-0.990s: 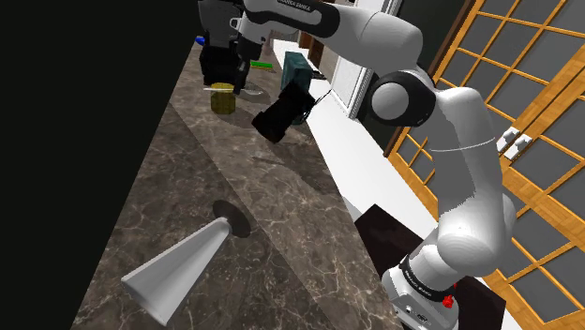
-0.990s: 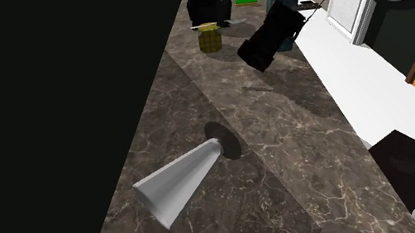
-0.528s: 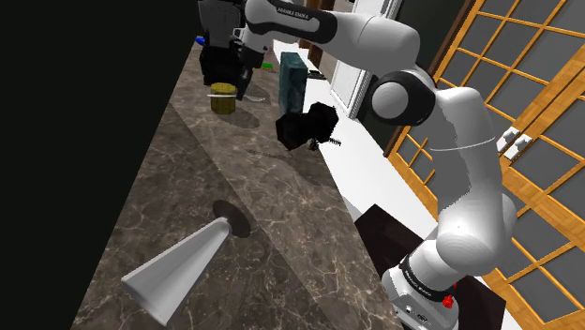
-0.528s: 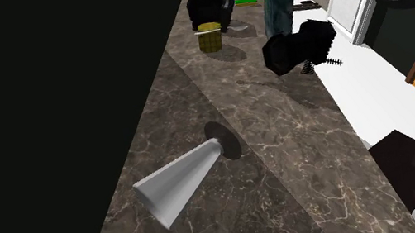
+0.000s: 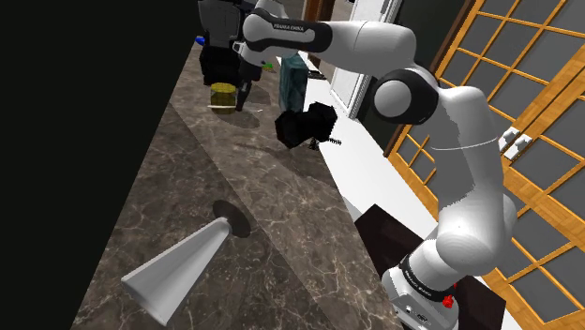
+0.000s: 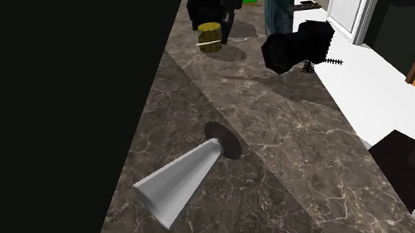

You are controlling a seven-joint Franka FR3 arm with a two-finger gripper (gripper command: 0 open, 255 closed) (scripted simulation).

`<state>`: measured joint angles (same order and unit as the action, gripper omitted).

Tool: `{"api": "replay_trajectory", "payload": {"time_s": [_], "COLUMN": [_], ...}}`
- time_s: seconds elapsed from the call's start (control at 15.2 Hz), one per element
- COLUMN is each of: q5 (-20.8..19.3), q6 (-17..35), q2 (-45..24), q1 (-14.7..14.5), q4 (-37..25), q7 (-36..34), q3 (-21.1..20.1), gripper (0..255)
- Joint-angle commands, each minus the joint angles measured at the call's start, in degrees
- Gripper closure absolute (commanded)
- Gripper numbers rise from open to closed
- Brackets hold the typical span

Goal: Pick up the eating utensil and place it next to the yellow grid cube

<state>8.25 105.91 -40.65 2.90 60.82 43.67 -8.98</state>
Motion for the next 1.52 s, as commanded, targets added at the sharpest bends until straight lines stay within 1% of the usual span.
{"api": "replay_trajectory", "payload": {"time_s": [0.0,0.46,0.92,1.39,1.45], "q5": [0.0,0.3,0.4,0.4,0.4], "q6": [1.4,6.3,10.6,10.6,10.6], "q2": [-0.3,-0.8,-2.1,-2.1,-2.1], "q1": [0.0,0.1,0.2,0.2,0.2], "q4": [1.1,5.5,8.6,8.6,8.6], "q7": [0.3,1.2,2.1,2.1,2.1], "q3": [0.0,0.0,0.0,0.0,0.0], "gripper": [255,255,255,255,0]}}
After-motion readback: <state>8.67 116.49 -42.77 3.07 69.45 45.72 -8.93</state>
